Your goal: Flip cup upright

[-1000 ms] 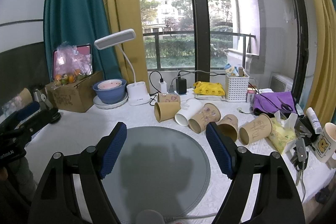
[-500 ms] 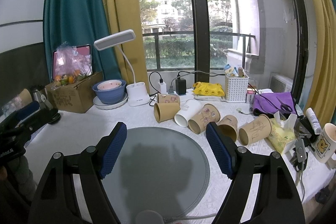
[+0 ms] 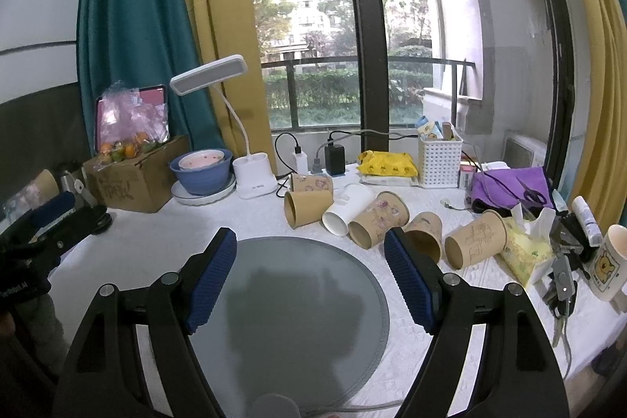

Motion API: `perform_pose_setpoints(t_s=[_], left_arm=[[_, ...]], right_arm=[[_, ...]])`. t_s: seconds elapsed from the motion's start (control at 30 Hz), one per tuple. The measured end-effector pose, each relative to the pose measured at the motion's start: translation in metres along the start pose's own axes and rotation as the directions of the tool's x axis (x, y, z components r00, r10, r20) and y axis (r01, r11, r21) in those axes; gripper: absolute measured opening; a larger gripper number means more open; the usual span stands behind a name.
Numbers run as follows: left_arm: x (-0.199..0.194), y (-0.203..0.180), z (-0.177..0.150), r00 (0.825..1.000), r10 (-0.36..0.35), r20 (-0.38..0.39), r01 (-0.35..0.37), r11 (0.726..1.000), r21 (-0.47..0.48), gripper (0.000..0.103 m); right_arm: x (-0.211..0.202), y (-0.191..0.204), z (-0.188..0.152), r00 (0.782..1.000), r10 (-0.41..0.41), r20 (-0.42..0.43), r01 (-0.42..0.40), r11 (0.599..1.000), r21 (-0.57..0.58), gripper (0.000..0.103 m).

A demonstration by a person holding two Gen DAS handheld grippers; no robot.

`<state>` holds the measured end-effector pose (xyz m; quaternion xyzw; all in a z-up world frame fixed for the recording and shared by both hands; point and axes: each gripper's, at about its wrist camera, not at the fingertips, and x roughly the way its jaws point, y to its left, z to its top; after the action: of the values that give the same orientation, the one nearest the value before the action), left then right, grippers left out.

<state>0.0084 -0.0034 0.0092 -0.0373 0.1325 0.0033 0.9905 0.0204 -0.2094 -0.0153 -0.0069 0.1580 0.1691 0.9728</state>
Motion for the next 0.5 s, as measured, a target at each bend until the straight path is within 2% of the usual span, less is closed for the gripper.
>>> perform_pose_setpoints(t_s=[0.23, 0.5], left_arm=[[0.034, -0.024, -0.001, 0.997, -0.037, -0.072, 0.040, 0.998, 0.046, 0.097], [0.097, -0.071, -0.002, 0.977, -0.081, -0.197, 0.100, 0.991, 0.089, 0.097]], right_arm=[[0.026, -0.036, -0.010, 0.999, -0.030, -0.045, 0.032, 0.998, 0.049, 0.080], [0.058, -0.099, -0.030, 0.991, -0.078, -0.112, 0.092, 0.987, 0.130, 0.080]])
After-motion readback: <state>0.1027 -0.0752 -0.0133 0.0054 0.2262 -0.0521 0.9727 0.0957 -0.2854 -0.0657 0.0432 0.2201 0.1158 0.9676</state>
